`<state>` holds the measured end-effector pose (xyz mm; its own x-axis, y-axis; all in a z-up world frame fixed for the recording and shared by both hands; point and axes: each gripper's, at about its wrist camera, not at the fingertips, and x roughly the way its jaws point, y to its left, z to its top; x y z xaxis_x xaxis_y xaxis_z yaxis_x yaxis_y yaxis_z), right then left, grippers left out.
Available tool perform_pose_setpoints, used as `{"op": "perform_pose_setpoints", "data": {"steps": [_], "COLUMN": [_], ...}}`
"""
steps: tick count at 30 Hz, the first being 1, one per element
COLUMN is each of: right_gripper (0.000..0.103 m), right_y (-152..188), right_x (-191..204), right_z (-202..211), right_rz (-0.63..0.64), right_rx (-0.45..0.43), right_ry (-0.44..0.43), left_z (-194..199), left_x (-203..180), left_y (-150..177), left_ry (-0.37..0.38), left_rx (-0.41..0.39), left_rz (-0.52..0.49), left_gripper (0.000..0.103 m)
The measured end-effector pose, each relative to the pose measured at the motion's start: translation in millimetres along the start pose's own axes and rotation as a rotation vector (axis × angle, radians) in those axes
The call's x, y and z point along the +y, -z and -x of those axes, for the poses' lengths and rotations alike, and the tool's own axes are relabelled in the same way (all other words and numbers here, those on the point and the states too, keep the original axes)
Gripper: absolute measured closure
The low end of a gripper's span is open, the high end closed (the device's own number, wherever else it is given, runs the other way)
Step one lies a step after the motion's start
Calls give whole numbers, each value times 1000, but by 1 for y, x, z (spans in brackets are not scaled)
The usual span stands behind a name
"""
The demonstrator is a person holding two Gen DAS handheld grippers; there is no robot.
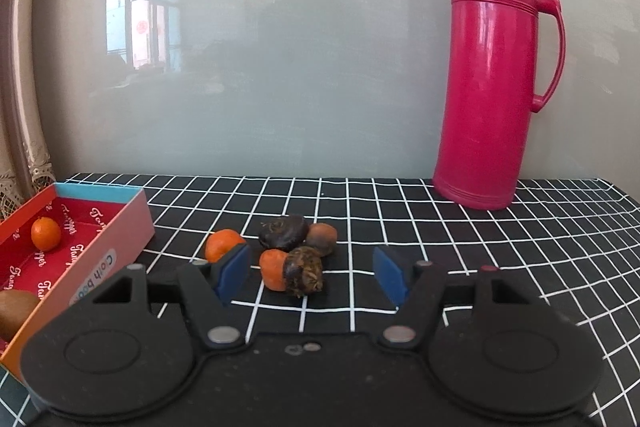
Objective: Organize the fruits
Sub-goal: 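Carry the mandarin into the red box and open the left gripper, then move the right gripper to the dark brown dried fruit and grasp it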
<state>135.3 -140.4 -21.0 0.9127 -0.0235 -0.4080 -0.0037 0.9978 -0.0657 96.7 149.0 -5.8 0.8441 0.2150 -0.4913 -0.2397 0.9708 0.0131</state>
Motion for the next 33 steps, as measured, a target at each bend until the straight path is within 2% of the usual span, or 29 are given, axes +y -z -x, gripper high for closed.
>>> {"op": "perform_pose_setpoints", "data": {"steps": [6,11,12,13,15,18,20,25,33], "right_gripper": [35,35,35,35,35,35,35,35,35], "right_y": [0,-1,-1,0,0,0,1,2,5], "right_x": [-1,-3,-3,-4,-4,-6,-6,-8,-7], "right_z": [0,1,1,1,1,1,1,1,-4], "right_rz": [5,3,2,2,-1,-1,1,5,10], "right_rx": [-3,-4,-4,-5,-1,1,1,2,14], "right_ry": [-2,-4,-4,-3,0,0,-2,3,-7], "left_z": [-5,0,1,1,4,10,13,15,14], "left_x": [3,2,1,2,0,-6,-7,-8,-1], "left_y": [-1,-2,-2,-2,-2,-4,-4,-6,-8], "left_ry": [-15,-44,-46,-45,-51,-42,-47,-66,-109], "left_rx": [9,-13,-17,-20,-41,-68,-87,-113,-135], "left_rz": [18,13,10,12,11,-12,-12,-17,3], "left_gripper": [64,63,60,43,21,17,9,3,0]}}
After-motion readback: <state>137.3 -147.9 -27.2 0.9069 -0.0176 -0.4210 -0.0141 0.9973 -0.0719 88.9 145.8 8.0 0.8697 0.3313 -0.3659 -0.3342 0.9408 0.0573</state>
